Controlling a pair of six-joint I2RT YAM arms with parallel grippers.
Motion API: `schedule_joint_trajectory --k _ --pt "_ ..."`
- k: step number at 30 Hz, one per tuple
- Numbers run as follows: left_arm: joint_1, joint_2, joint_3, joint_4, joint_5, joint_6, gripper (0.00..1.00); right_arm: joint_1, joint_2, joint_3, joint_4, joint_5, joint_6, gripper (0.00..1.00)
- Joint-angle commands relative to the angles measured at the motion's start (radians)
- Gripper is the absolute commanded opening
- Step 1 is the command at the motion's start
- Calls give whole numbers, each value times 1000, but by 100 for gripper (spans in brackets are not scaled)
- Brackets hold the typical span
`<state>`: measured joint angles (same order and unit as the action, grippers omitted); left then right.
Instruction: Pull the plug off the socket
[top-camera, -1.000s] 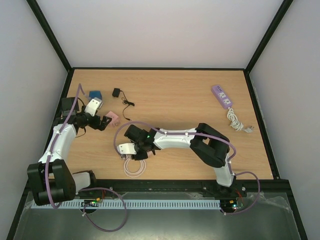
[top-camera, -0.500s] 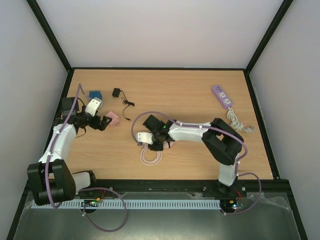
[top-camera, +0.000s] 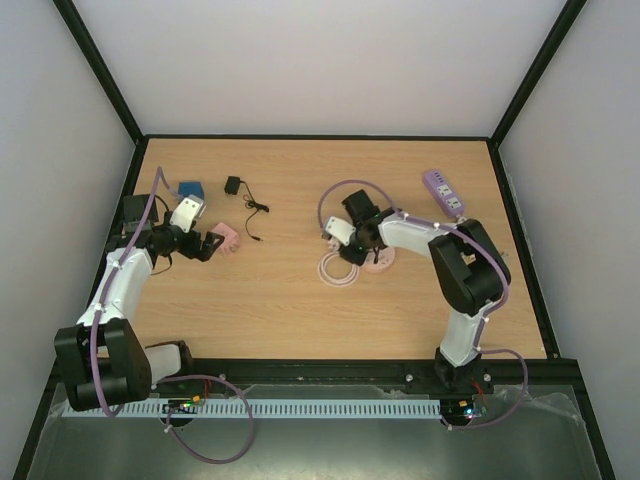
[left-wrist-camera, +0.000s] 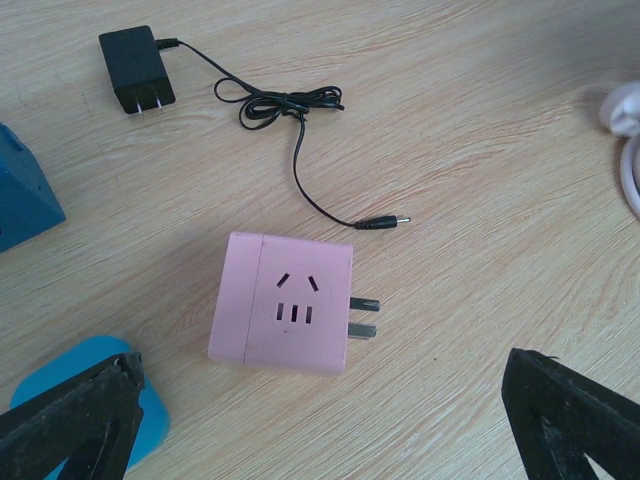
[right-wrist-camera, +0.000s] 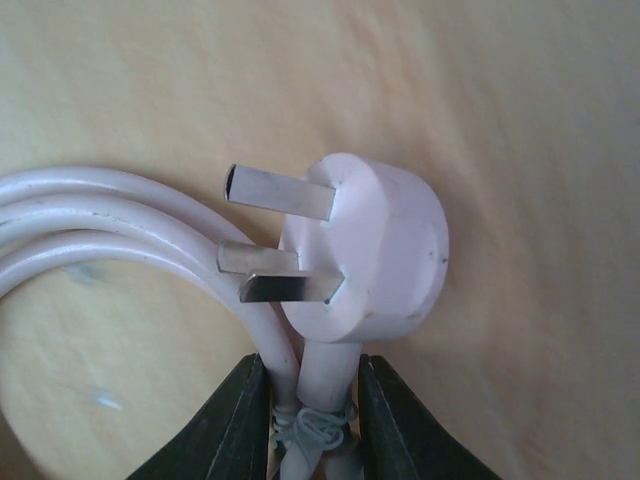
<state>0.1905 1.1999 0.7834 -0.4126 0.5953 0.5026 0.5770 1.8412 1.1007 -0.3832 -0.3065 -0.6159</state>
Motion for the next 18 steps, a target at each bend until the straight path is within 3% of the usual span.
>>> schedule_joint_trajectory --k 1,8,18 --pt "5 -7 9 -6 8 -13 100 -115 16 41 -35 23 15 24" --pt "5 -2 12 -12 -5 -14 100 -295 86 115 -37 21 34 24" --pt "5 22 33 -7 -20 -17 100 -459 98 130 -3 22 99 23"
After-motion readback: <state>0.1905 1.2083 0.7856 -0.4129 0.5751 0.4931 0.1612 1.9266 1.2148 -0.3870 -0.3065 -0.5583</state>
